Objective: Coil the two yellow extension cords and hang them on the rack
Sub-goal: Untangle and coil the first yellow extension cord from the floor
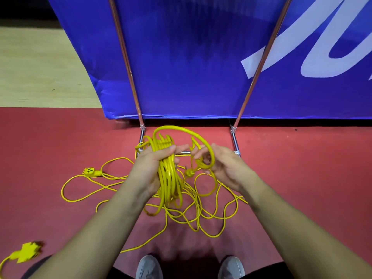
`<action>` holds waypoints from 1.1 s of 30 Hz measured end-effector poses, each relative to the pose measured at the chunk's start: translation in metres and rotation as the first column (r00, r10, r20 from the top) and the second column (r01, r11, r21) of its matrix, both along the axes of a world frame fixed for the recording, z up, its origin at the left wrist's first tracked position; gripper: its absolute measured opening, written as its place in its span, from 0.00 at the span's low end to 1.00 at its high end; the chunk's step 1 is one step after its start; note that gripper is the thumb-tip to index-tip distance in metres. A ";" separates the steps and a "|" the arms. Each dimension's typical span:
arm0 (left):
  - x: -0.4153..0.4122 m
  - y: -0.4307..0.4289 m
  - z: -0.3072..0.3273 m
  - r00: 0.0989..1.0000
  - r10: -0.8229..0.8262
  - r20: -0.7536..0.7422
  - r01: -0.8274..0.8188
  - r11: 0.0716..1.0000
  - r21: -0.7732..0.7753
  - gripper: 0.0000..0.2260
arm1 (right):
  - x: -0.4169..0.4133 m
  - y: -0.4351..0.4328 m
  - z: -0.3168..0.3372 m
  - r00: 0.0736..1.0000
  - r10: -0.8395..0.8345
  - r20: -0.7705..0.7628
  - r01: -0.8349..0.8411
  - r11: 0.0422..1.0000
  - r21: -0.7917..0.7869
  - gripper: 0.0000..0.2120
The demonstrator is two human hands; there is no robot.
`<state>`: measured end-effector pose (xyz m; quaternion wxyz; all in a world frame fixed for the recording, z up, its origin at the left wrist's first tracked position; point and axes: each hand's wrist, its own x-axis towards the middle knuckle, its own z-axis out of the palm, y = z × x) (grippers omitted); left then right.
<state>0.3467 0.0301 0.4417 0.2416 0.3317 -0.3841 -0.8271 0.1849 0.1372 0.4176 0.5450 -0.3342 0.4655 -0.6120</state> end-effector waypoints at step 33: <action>-0.008 -0.025 -0.024 0.951 0.260 0.166 -0.197 0.927 -0.319 0.05 | -0.022 0.001 -0.010 0.242 0.303 -0.922 0.386 0.842 0.378 0.07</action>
